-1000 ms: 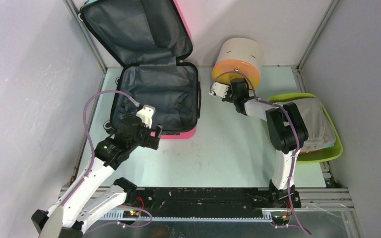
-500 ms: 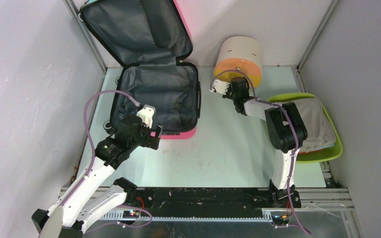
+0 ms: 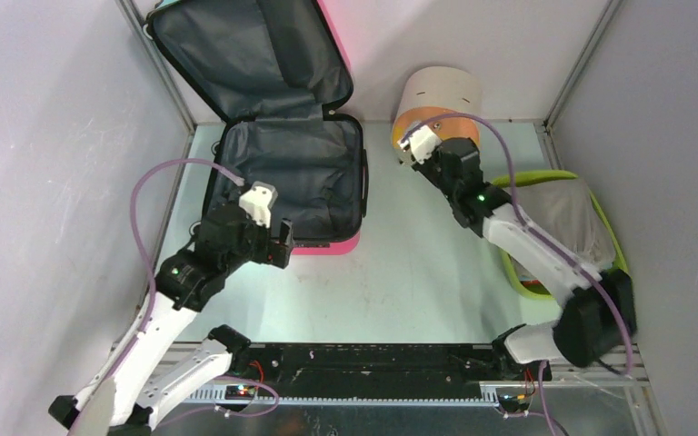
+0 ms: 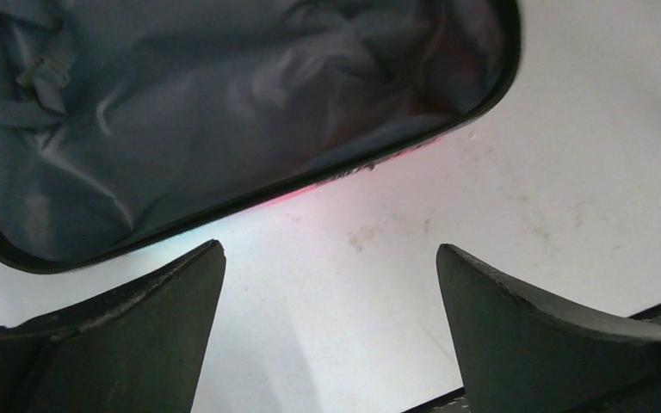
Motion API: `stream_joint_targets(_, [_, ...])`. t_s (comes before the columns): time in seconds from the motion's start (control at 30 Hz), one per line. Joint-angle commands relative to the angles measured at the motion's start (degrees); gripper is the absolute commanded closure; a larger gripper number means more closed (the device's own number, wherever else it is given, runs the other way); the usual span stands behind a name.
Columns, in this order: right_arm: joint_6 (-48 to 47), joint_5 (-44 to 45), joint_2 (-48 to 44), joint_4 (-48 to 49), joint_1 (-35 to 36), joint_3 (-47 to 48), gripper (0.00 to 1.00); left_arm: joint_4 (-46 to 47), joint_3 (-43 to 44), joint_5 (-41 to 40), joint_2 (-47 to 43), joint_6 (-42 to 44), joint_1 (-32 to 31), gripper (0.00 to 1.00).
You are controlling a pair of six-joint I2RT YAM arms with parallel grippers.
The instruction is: Open, take out, and arrange the luggage
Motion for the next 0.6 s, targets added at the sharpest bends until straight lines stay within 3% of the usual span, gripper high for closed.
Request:
stream_joint_targets(0.0, [17.6,4.0,-12.2,-14.7,6.0,0.7,0.73,-1.1,8.3,3.7,-1.0,-3.1,-0.2,0.0])
stream_joint_targets(0.13, [28.8,3.7,-24.3,-21.9,14.3,1.6,0.34,-2.7,15.8,7.8,1.4,-5.8,-0.2,0.0])
stream_joint_targets(0.17, [32.1,3.1,-27.9,-24.4,15.3,1.7,0.09,-3.3,17.8,9.2,1.8,-6.4,-0.2,0.0])
stream_joint_targets(0.2, [34.4,2.6,-29.7,-25.8,16.6,1.8,0.05,-3.6,19.7,9.7,2.5,-7.5,-0.2,0.0])
stream_joint_targets(0.33, [50.5,1.7,-41.0,-33.9,17.4,2.3,0.01,-3.8,23.6,13.2,2.1,-11.4,-0.2,0.0])
stream_joint_targets(0.57, [62.3,2.3,-52.7,-46.2,17.3,2.3,0.0,0.8,19.2,17.8,-3.4,-16.3,-0.2,0.0])
